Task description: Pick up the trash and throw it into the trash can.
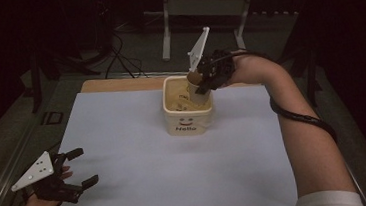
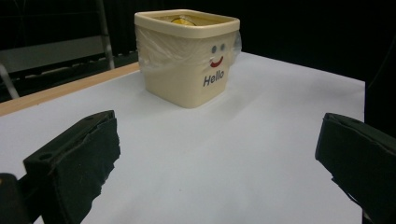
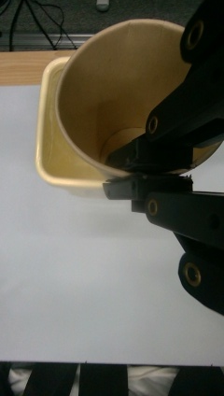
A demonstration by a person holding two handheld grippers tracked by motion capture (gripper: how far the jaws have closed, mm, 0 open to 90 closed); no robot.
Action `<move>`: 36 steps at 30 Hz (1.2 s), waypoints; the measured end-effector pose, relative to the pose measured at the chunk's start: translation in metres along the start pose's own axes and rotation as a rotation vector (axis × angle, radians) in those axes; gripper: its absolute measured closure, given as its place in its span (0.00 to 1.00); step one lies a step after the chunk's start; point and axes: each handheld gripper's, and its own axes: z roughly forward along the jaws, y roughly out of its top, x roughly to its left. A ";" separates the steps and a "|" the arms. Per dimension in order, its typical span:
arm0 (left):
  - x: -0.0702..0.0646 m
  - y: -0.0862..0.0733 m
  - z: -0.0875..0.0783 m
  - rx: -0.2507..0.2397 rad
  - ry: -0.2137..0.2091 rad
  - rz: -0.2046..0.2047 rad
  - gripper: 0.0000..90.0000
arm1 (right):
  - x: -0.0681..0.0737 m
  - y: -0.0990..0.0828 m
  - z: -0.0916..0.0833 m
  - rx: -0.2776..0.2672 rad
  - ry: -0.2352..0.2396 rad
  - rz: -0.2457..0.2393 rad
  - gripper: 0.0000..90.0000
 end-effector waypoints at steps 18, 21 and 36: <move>0.000 -0.001 0.000 0.003 -0.006 -0.003 0.01 | -0.030 0.005 0.019 0.015 -0.010 0.003 0.96; 0.000 -0.002 0.000 0.004 -0.006 -0.003 0.01 | -0.033 0.005 0.021 0.000 -0.014 -0.005 0.96; 0.000 -0.002 0.001 0.005 -0.010 -0.002 0.01 | -0.046 0.000 0.040 -0.018 -0.011 0.022 0.96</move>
